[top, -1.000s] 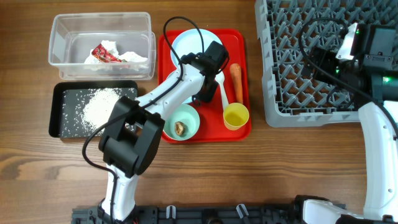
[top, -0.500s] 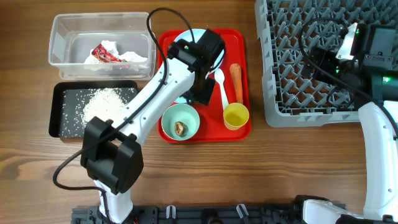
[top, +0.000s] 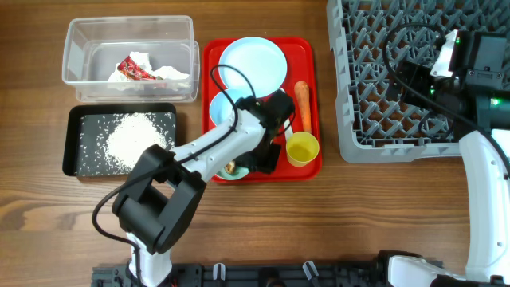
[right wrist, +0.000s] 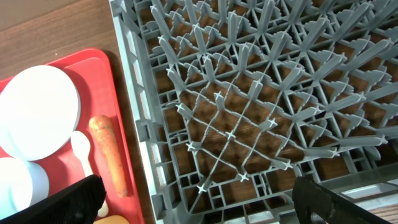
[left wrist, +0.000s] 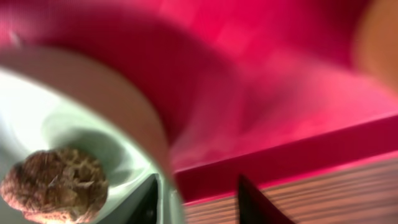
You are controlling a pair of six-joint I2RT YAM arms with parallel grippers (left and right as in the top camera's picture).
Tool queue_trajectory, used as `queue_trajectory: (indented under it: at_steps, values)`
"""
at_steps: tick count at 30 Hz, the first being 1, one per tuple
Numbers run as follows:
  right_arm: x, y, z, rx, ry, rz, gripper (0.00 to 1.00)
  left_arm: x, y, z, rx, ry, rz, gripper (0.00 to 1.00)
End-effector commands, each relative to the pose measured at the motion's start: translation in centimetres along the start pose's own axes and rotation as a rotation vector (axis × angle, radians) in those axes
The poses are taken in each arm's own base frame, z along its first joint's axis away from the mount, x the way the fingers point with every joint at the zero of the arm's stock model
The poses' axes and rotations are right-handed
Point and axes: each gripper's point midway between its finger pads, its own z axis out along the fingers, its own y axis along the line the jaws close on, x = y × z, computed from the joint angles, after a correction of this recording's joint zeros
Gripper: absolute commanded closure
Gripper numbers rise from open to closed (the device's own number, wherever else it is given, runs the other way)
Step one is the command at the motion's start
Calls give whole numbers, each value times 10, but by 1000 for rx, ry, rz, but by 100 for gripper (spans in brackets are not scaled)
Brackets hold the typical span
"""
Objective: Sort waste into correct bins and load items into the dishwasher rack
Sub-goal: 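Grasp the green bowl with the food scrap using the left gripper, then tip the green bowl over the black tray to dump the scrap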
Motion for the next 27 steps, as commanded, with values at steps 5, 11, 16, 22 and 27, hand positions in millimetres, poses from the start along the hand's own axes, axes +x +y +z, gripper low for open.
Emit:
queue_trajectory:
  at_steps: [5,11,16,22,27]
  values:
    - [-1,1,0,-11,1,-11,0,-4,21,5,-119,-39,-94,80]
    - [-1,4,0,-26,1,-11,0,-3,21,-12,-115,-47,-93,96]
    - [0,4,0,-25,3,-11,0,-13,17,-67,-63,-152,-105,96]
    - [-2,4,0,-26,-3,-11,0,-9,79,-151,42,-327,-289,96]
    - [-6,5,0,-29,-19,-12,0,-9,136,-172,188,-363,-397,96]
